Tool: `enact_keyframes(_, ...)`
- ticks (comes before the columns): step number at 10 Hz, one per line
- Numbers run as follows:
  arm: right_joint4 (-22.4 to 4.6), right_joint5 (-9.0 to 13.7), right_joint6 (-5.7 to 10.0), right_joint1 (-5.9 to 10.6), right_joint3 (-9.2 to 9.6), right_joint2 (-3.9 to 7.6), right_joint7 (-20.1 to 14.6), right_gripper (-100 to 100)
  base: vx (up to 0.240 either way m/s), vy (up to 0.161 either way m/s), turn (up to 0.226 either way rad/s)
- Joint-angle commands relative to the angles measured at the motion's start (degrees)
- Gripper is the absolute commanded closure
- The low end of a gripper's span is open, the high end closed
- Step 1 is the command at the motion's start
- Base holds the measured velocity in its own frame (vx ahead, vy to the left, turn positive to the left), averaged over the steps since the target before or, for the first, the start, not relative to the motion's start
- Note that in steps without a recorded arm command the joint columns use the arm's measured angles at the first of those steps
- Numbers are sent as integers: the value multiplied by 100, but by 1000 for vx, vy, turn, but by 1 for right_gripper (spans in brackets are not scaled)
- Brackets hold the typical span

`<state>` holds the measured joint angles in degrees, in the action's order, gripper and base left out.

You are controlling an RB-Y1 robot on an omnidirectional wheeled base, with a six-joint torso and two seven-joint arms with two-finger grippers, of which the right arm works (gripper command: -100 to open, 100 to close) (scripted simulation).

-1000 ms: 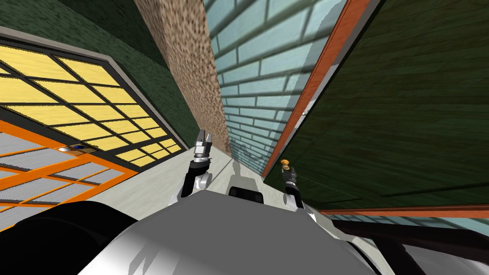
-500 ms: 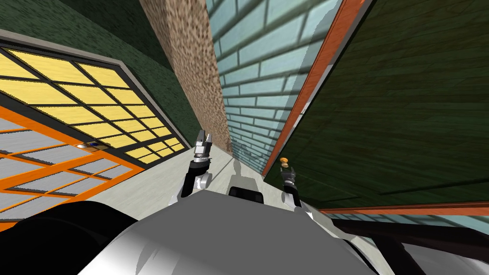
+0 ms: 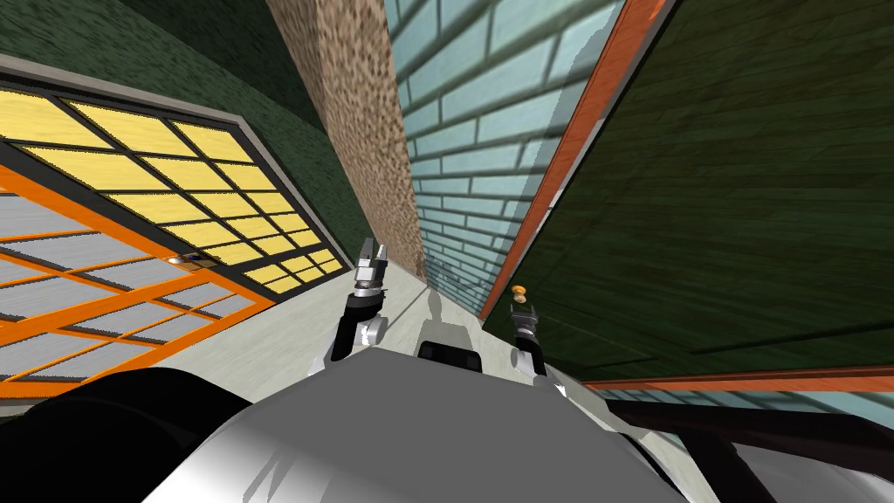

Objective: Pull the door open

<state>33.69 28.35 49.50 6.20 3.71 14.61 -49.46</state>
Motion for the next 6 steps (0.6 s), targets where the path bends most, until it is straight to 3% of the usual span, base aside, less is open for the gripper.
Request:
enact_keyframes(1,17,53,-10,5,14,-19,-204,-100,-62,-10,28)
enact_keyframes(6,138,391,-51,32,103,-159,-1012,-100,-70,-21,45)
